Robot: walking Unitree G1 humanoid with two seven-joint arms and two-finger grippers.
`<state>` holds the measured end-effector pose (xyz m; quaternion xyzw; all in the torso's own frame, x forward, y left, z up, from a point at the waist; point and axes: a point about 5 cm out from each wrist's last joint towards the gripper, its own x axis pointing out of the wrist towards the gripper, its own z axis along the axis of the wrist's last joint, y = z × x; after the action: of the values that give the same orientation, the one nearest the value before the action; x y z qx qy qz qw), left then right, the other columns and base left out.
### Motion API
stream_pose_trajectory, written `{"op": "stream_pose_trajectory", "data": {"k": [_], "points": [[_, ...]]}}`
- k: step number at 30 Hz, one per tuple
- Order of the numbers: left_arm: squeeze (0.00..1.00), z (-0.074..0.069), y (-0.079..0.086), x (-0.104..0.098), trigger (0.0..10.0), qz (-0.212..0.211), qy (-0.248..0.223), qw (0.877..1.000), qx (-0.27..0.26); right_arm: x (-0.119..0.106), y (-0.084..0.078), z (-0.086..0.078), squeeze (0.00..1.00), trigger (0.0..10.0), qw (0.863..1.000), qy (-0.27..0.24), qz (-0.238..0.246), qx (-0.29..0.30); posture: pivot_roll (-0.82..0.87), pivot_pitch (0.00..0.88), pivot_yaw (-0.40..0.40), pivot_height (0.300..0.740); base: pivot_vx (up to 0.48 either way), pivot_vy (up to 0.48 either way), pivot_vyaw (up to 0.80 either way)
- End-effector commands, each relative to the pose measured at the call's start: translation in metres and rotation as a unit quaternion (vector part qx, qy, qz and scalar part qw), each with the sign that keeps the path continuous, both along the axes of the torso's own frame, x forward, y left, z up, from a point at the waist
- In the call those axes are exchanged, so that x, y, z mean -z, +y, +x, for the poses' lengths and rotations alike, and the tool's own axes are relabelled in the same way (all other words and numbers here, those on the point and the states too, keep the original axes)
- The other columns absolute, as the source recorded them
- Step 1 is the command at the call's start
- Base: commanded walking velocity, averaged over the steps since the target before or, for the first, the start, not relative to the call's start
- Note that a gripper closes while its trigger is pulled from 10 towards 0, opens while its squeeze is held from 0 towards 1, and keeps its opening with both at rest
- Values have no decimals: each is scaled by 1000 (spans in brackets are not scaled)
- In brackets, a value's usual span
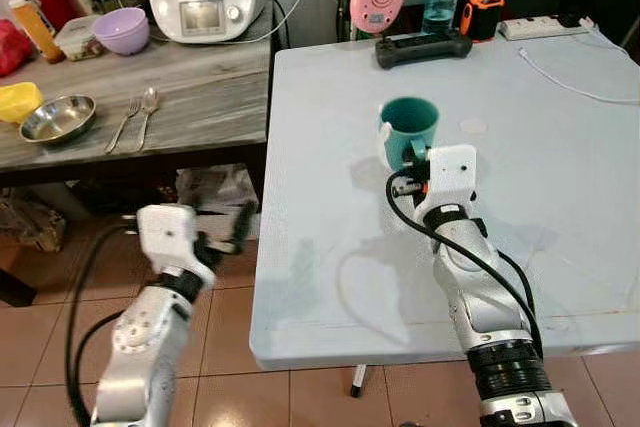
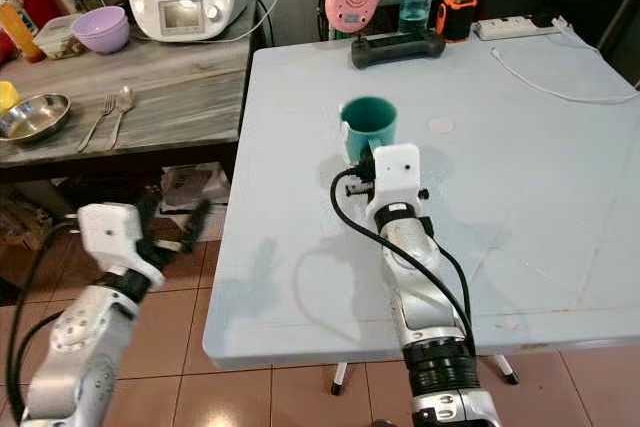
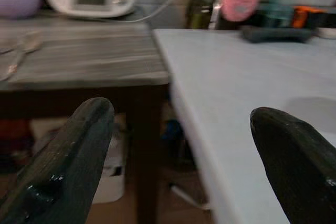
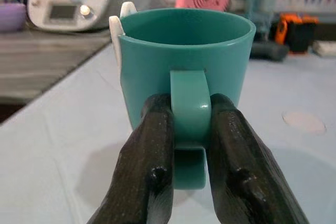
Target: Setting the table
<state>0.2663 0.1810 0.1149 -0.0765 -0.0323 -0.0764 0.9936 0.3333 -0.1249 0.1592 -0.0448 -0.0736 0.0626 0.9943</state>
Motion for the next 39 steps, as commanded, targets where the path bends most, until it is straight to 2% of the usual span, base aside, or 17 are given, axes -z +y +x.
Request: {"op": "stream_pose_trajectory", "data": {"k": [1, 4, 9, 33, 39], "points": [[0, 1, 7, 1, 10000, 9, 2, 1000, -17, -3, 4, -2, 0, 10000, 1000, -4, 3, -10, -99, 48, 82, 740, 0, 0, 0], [0, 4, 8, 3, 10000, 22, 0, 999, -34, -1, 3, -4, 0, 10000, 1000, 4, 4, -10, -105, 46, 77, 740, 0, 0, 0], [0, 5, 6, 4, 10000, 18, -2, 999, -35, -2, 2, -5, 0, 10000, 1000, 6, 2, -11, -108, 47, 75, 740, 0, 253, 0], [0, 6, 2, 5, 10000, 20, -9, 999, -26, -5, -1, -4, 0, 10000, 1000, 1, -11, -6, -112, 46, 74, 740, 0, 480, 0], [0, 5, -4, 8, 10000, 19, -8, 1000, -21, -6, -2, -3, 0, 10000, 1000, -1, -13, -5, -110, 42, 74, 740, 0, 480, 0]]}}
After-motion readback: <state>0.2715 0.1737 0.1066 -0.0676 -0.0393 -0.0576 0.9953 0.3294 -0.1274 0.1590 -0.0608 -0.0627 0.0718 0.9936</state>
